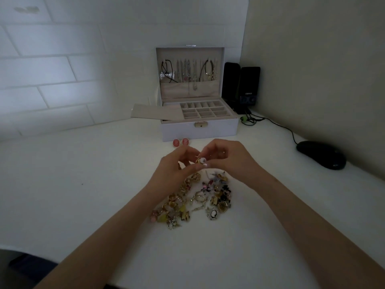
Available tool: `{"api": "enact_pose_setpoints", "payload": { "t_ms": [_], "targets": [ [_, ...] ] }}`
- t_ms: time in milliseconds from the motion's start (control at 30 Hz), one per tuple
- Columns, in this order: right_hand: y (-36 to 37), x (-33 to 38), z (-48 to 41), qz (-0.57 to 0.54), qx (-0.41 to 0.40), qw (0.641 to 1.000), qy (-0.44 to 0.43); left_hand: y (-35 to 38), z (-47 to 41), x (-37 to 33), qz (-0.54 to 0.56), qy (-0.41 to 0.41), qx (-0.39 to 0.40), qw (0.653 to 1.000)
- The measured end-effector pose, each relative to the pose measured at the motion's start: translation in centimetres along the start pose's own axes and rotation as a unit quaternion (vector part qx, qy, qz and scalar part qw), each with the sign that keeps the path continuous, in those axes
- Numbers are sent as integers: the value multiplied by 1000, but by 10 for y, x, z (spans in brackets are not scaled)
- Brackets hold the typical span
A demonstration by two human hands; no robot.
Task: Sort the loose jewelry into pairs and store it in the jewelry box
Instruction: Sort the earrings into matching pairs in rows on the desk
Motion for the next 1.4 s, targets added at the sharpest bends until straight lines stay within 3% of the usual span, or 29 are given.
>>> {"api": "enact_pose_setpoints", "payload": {
  "t_ms": [167, 300, 433, 533, 867, 1100, 1200, 1400],
  "targets": [
    [2, 8, 1, 33, -10, 999, -42, 3, 2, 8, 162, -34, 23, 986],
    [-1, 7, 0, 56, 12, 998, -16, 1, 1, 6, 155, -25, 18, 987],
    [-24, -15, 5, 208, 56, 971, 102, -6, 1, 14, 111, -53, -6, 992],
    [-22, -34, 12, 224, 132, 951, 169, -13, 1, 25, 119, -85, -35, 989],
    [-13, -40, 8, 178, 133, 961, 165, -20, 3, 41, 166, -120, -77, 976],
    [-21, -28, 8, 99, 104, 982, 122, -30, 2, 43, 66, -111, -115, 985],
    [-25, -22, 2, 25, 56, 994, 92, -29, -5, 47, 53, -113, -94, 988],
    [-23, -22, -27, -50, -10, 997, 66, -37, -32, 55, -147, -131, -72, 978]
  ]
}}
Point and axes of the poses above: each hand's wrist, its own z-axis away from the middle knuckle, its own y-axis out of the palm, x = y × z, the point moved 9 cm from there along -z, towards the middle knuckle, and after that the axes turned 7 degrees about x, right-handed, at the moved point
